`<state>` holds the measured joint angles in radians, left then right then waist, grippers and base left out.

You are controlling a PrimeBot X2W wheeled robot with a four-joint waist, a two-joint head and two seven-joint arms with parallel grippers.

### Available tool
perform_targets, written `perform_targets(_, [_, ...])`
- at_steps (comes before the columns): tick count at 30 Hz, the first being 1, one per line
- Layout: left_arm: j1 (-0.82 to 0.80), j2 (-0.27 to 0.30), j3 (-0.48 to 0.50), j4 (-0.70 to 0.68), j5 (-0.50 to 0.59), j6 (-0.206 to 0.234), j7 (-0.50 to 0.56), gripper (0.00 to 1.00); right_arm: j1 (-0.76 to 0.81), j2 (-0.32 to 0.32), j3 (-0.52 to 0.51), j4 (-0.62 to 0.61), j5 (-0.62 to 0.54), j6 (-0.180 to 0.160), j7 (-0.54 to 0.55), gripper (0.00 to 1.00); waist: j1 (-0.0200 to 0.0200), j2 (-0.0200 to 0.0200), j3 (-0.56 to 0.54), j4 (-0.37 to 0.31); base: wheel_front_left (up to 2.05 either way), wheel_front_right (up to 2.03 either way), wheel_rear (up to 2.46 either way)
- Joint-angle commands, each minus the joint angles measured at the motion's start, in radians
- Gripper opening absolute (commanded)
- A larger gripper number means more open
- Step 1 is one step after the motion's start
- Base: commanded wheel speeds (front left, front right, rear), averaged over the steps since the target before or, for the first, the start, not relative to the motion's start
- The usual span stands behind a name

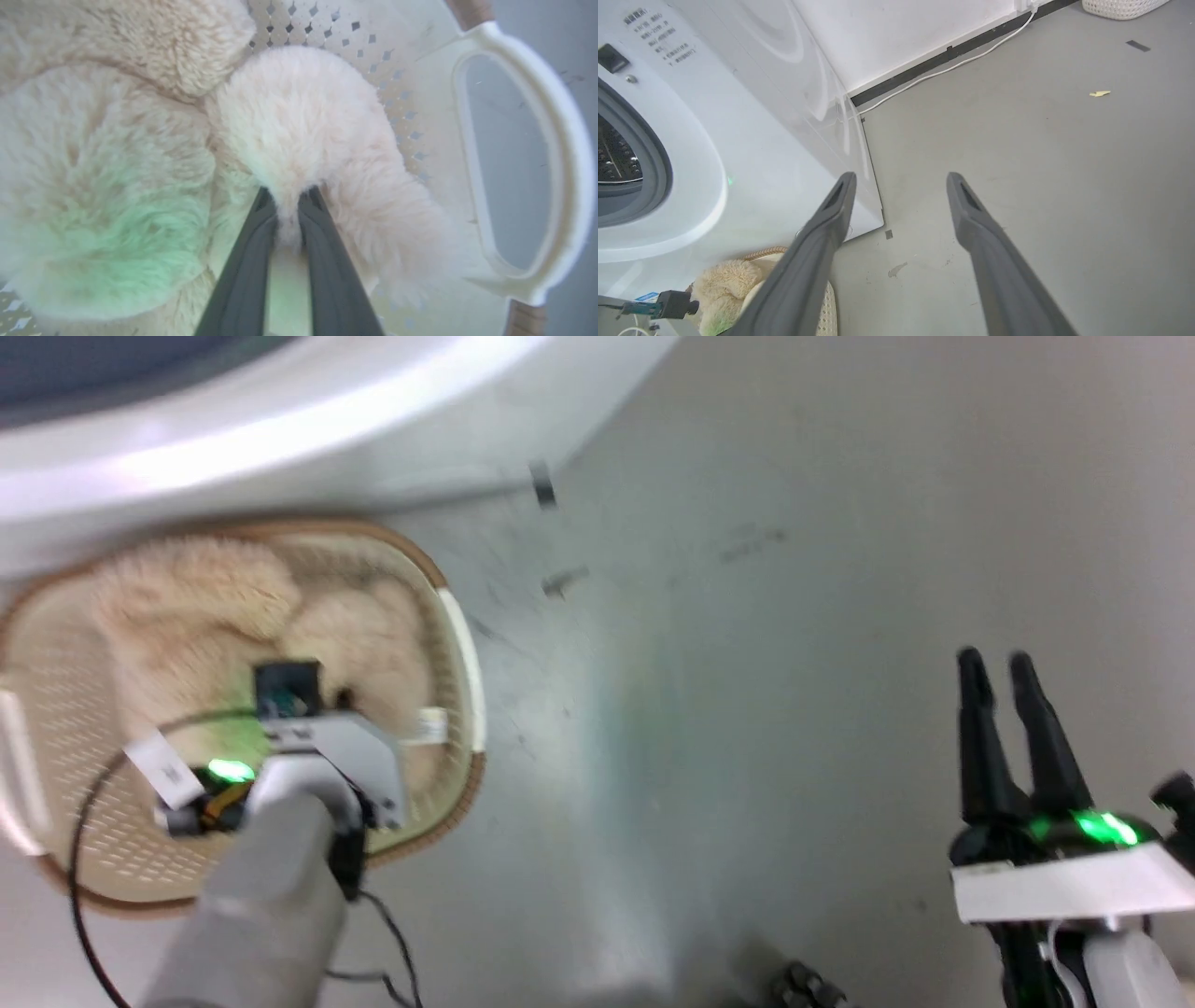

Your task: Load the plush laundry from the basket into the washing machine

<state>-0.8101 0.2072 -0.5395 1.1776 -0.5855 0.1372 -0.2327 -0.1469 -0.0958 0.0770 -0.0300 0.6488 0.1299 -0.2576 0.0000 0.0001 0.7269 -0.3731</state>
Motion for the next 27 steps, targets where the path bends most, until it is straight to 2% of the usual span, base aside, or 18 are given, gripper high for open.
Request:
perform_targets(1, [0.028,-0.012,0.006,-0.024,-0.006,-0.004,-0.016,0.00,0.022,-0.003,-0.012,-0.008,-0.012,0.001,-0.004,1.00,0.0000,-0.0001,-0.132,0.072,0.00,0.00,0.00])
perform_targets(5, [0.131,-0.009,0.026,-0.133,0.003,-0.001,-0.028,0.00,0.075,-0.009,-0.040,-0.011,-0.065,0.001,-0.004,1.00,0.0000,-0.0001,-0.256,0.107,0.00,0.00,0.00])
perform_targets(15, [0.442,0.014,0.137,-0.635,0.097,0.032,-0.029,0.00,0.192,0.018,-0.114,-0.020,-0.154,0.001,-0.004,1.00,0.0000,-0.0001,-0.449,0.181,0.00,0.00,0.00])
perform_targets(21, [0.532,0.012,0.213,-0.863,0.146,0.037,-0.029,0.00,0.220,0.025,-0.111,-0.030,-0.179,0.001,-0.004,1.00,0.0000,-0.0001,-0.489,0.203,0.00,0.00,0.00])
perform_targets(27, [0.498,0.014,0.277,-1.032,0.190,0.016,-0.029,0.00,0.216,0.024,-0.103,-0.046,-0.177,0.001,-0.004,1.00,0.0000,-0.0001,-0.449,0.198,0.00,0.00,0.00])
